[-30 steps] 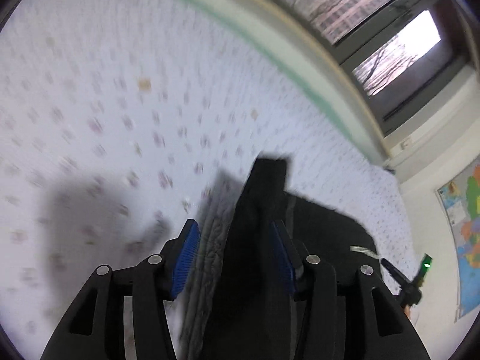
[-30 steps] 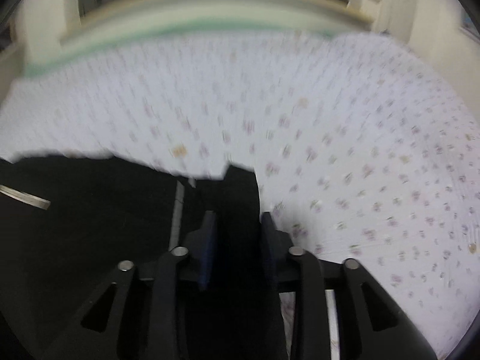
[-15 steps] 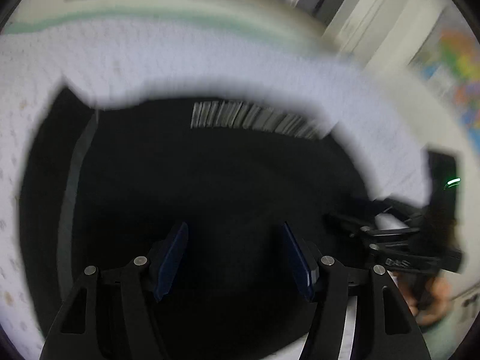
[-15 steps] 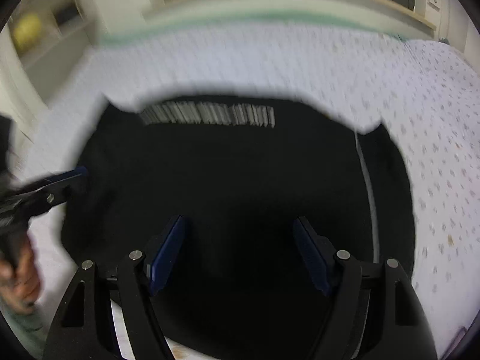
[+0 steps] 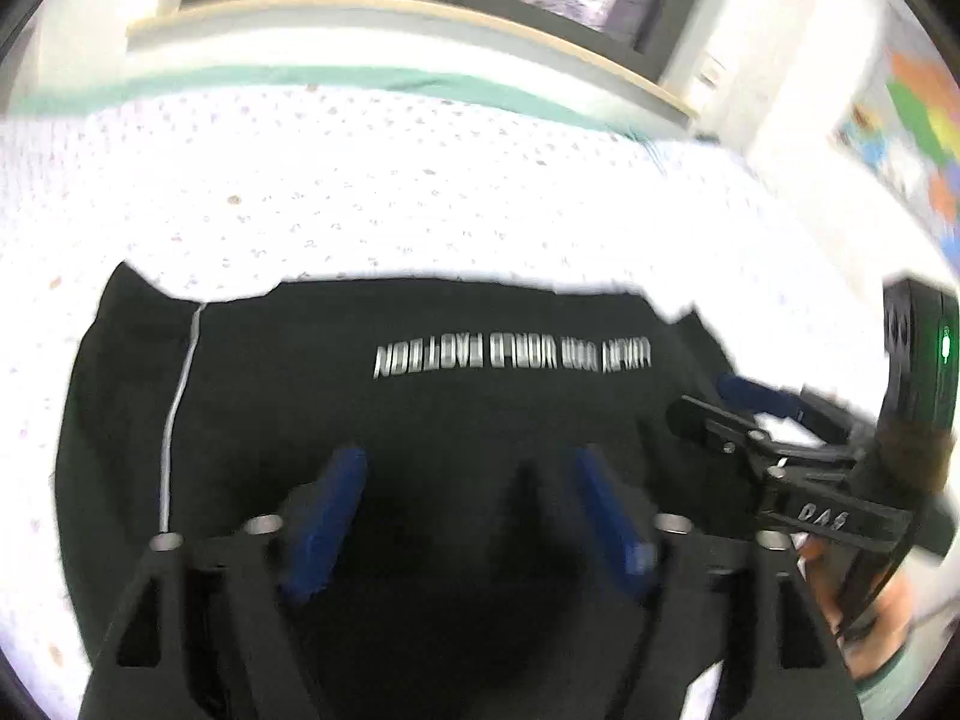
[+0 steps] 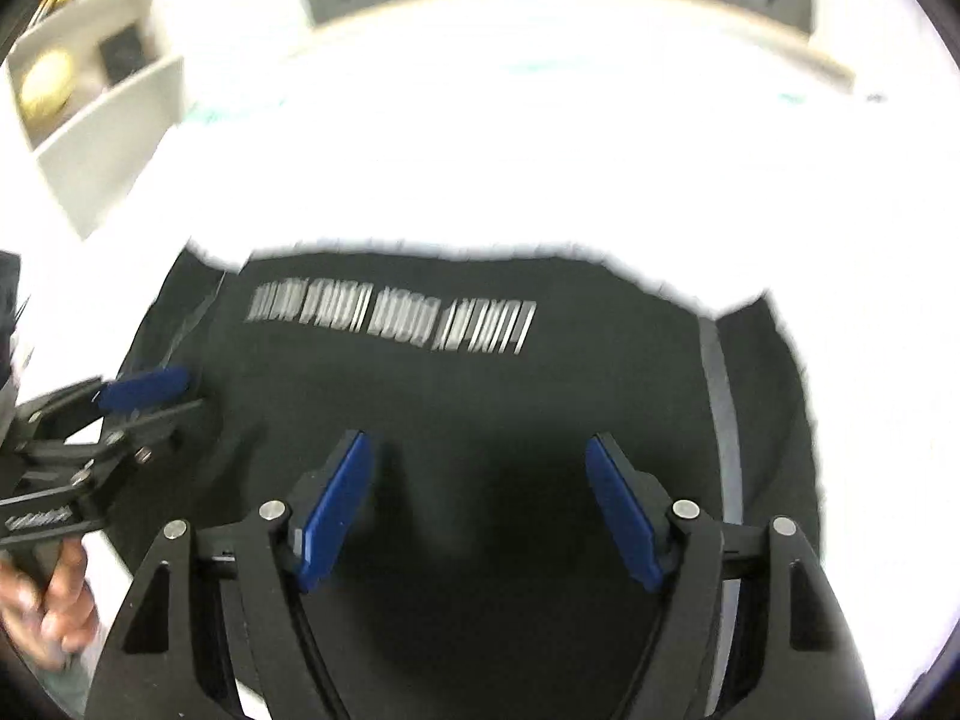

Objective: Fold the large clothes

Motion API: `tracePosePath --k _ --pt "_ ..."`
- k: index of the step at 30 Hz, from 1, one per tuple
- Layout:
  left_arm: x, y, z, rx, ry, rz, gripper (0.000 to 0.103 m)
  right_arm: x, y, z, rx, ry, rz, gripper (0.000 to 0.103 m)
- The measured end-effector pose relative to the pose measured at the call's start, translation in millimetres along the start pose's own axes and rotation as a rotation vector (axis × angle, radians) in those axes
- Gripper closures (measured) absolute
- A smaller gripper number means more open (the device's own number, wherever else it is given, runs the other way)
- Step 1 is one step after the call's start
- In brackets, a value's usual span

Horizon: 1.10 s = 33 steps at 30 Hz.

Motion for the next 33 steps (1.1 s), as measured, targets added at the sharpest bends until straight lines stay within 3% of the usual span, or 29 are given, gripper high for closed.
tracePosePath --k 2,4,6,8,13,17,20,24,26,28,30,33 --pt "16 35 11 -0.028 -0.086 0.109 0.022 15 26 -15 0.04 0.082 0.031 0.025" --pt "16 73 20 0.007 -0.104 0.199 0.022 6 76 -39 0.011 0.158 0.178 0.025" --pt "11 98 19 0.058 -0.06 0.213 0.022 -6 104 -49 0.0 0.17 0.22 0.022" --pt "6 102 14 0.104 -0.022 0.185 0.021 -13 110 -51 -0.01 0.157 0.189 0.02" --pt "4 79 13 0.078 0.002 0.121 0.022 -18 88 -47 0.021 0.161 0.15 0.02" --pt "-16 5 18 -0.035 0.014 0.019 0.022 -24 16 -24 0.072 0.093 0.073 0.02" --pt "-43 -46 25 -0.07 0.029 -0.048 0.021 -44 -38 14 0.039 -0.036 0.028 0.02" --pt "-76 -60 13 -0.092 0.062 -0.026 0.021 -76 -51 38 0.057 -0.059 0.085 0.02" --pt "-93 -55 6 -0.06 0.09 -0.013 0.021 -96 -49 46 0.044 -0.069 0.112 0.02" --pt "-108 -36 5 -0.011 0.097 0.038 0.021 -113 -30 45 0.0 -0.075 0.166 0.021" --pt "-119 -8 11 0.027 0.055 0.139 0.021 -132 -9 39 0.013 -0.033 0.228 0.021" --pt "-123 19 21 0.007 0.023 0.176 0.019 -142 11 29 0.021 -0.005 0.236 0.018"
Point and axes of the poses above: each gripper's, at about its wrist camera, not at the fingertips, and y roughly the way its jaws point, z to its left, x to its top, the point moved 3 cm from there along y, roughly the way its jaws point, and after that the axes turned 11 degrees about x, right-handed, at the moved point
